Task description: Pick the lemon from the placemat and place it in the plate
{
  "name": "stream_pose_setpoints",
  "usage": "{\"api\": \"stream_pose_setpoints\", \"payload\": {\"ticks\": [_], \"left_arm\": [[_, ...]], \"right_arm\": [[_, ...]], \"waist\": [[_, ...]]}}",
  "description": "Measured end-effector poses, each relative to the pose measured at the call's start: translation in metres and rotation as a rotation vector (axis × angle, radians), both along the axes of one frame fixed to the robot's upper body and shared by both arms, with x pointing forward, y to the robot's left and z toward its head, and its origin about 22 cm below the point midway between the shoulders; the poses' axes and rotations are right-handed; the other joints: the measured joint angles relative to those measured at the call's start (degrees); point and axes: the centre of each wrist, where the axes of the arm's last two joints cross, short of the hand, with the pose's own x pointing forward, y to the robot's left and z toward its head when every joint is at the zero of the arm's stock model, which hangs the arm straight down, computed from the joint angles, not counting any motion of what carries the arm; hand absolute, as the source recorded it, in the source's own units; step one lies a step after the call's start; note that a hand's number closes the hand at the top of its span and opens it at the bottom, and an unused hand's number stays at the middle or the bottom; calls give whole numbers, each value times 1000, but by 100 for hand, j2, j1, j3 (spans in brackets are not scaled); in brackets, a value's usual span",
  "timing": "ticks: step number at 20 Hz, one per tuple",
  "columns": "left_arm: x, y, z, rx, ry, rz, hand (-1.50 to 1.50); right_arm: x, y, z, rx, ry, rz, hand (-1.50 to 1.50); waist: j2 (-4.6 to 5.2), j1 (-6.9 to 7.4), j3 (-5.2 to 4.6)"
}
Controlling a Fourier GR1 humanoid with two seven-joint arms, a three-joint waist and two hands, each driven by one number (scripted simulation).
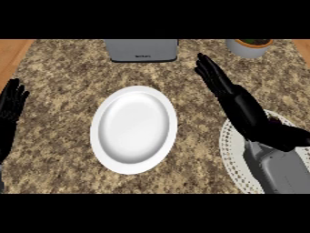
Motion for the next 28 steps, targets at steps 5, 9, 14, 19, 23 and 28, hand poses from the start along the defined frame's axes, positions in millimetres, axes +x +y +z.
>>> {"api": "stream_pose_setpoints", "payload": {"ticks": [5,9,14,19,23,28], "left_arm": [[19,-16,34,40,-54,-66,0],[24,-25,44,47,-65,-110,0],[30,-40,50,31,-51,-146,0],[34,-51,55,27,-36,-156,0],[38,-55,59,23,-23,-157,0],[40,-56,57,28,-13,-146,0]], "right_arm": [[28,-11,-7,4,42,-189,150],[38,-58,-35,-354,139,-440,150],[31,-46,-86,-364,246,-797,-150],[20,-24,-115,-202,178,-1000,-150],[20,-26,-104,-197,96,-1082,-150],[26,-50,-73,-373,128,-1118,-150]], "waist": [[187,31,-152],[297,-53,-275],[293,-41,-232],[262,-20,-213],[234,-49,-218],[195,-102,-237]]}}
